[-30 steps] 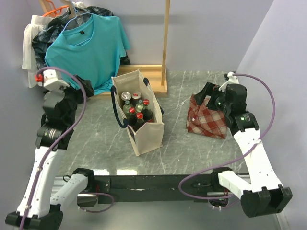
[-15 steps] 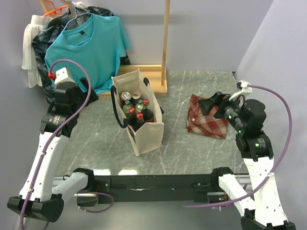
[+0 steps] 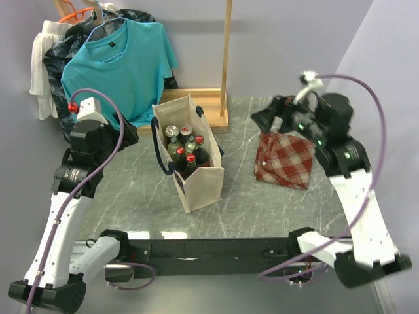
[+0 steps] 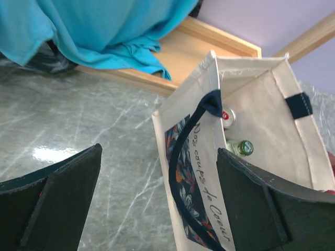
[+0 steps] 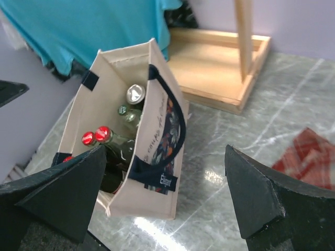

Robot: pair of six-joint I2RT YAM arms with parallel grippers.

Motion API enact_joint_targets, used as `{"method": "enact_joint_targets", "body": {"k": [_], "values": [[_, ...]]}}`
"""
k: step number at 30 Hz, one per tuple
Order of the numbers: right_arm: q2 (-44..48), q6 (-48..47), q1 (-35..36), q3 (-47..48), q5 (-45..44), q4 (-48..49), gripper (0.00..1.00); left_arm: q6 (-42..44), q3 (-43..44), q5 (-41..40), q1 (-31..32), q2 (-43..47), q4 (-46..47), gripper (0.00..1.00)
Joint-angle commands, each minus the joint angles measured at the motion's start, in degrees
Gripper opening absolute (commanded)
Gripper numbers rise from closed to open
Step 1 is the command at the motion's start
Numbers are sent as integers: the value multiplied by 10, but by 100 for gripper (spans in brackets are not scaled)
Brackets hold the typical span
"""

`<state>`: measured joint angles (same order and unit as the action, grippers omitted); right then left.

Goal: Take the beverage out of the canvas bag
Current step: Take out the drink from the canvas bag.

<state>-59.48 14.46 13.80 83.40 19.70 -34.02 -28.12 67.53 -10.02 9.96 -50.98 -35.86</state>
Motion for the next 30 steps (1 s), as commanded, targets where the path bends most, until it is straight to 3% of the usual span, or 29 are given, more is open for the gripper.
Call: {"method": "enact_joint_targets", "body": {"k": [1, 10, 14, 19, 23, 24, 25, 30], "values": [[-82, -43, 63, 100, -38, -22, 100, 3, -25, 27, 1, 4, 38, 96], [-222, -87, 131, 256, -166, -67, 100, 17, 35, -7, 1, -55, 50, 96], [-246, -116, 160, 267, -213, -71, 100, 7, 48, 5, 1, -90, 76, 96], [-271, -122, 199, 295, -208, -87, 96, 3, 59, 12, 1, -139, 107, 96], [-263, -115, 234, 288, -204, -84, 91, 13, 90, 6, 1, -170, 76, 96], [-260, -116, 243, 286, -200, -84, 74, 14, 90, 4, 1, -172, 73, 96], [-253, -114, 258, 283, -201, -87, 68, 17, 87, 4, 1, -170, 74, 96], [-253, -102, 300, 297, -215, -127, 65, 26, 60, 9, 1, -144, 83, 96]]}}
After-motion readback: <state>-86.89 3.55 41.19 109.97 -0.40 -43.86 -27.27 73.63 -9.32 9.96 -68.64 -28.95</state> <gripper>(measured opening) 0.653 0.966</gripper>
